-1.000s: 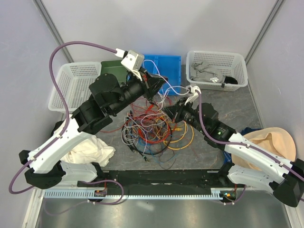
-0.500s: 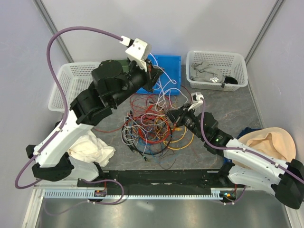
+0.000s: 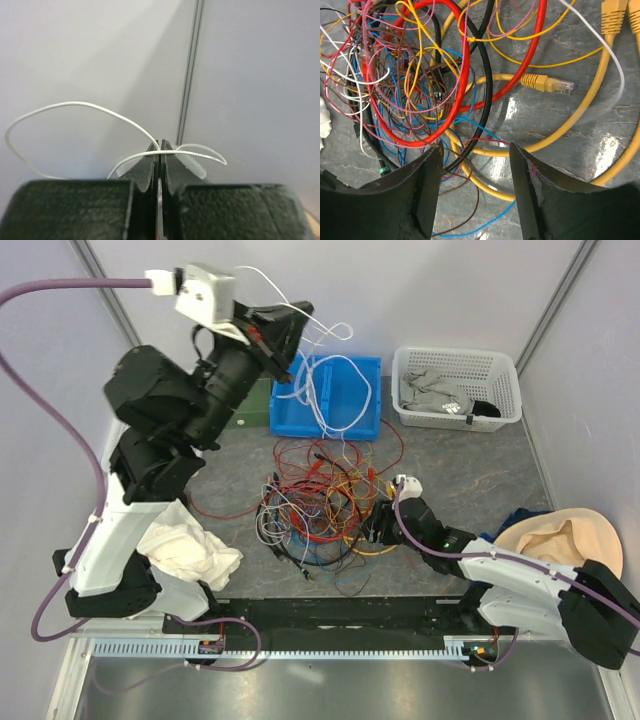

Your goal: Untangle the cables

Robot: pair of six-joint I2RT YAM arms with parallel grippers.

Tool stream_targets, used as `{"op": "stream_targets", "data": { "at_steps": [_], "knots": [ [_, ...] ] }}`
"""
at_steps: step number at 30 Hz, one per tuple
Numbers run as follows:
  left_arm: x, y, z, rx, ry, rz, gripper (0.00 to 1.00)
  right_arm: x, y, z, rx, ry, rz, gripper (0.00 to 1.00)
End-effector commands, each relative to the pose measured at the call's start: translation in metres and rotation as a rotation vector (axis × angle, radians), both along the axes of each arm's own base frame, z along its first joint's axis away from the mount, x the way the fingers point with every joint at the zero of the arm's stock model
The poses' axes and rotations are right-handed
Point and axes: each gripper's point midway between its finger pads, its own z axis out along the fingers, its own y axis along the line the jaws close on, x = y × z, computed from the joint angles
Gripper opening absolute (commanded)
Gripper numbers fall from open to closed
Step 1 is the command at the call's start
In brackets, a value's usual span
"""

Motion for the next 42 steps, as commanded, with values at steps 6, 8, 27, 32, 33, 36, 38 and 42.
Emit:
{"op": "stream_targets", "data": {
  "at_steps": [6, 8, 27, 32, 33, 36, 38, 42],
  "knots": [
    [-0.001, 0.017, 0.034, -0.059, -0.100, 0.061, 0.02, 0.008, -0.004, 0.132, 0.226, -0.309, -0.007, 0.73],
    [0.000, 0.016, 0.031, -0.054, -0.091, 0.060, 0.02, 0.008, -0.009, 0.173, 0.271, -0.393, -0.019, 0.77],
    [-0.004, -0.004, -0.030, 0.018, 0.019, -0.033, 0.02, 0.076, 0.044, 0.312, 0.300, -0.624, -0.033, 0.83],
    [-0.006, 0.000, -0.032, 0.021, 0.021, -0.032, 0.02, 0.109, 0.048, 0.306, 0.311, -0.631, -0.098, 0.73],
    [-0.006, -0.001, -0.035, 0.026, 0.026, -0.032, 0.02, 0.110, 0.048, 0.307, 0.327, -0.640, -0.096, 0.70],
    [-0.005, 0.002, -0.037, 0.030, 0.027, -0.018, 0.02, 0.116, 0.040, 0.304, 0.341, -0.645, -0.126, 0.27],
    [-0.004, 0.006, -0.035, 0.037, 0.019, 0.001, 0.02, 0.117, 0.035, 0.286, 0.298, -0.608, -0.139, 0.00],
    [-0.007, 0.019, -0.017, 0.019, -0.021, 0.032, 0.02, 0.115, 0.018, 0.235, 0.206, -0.515, -0.183, 0.00]
  ]
}}
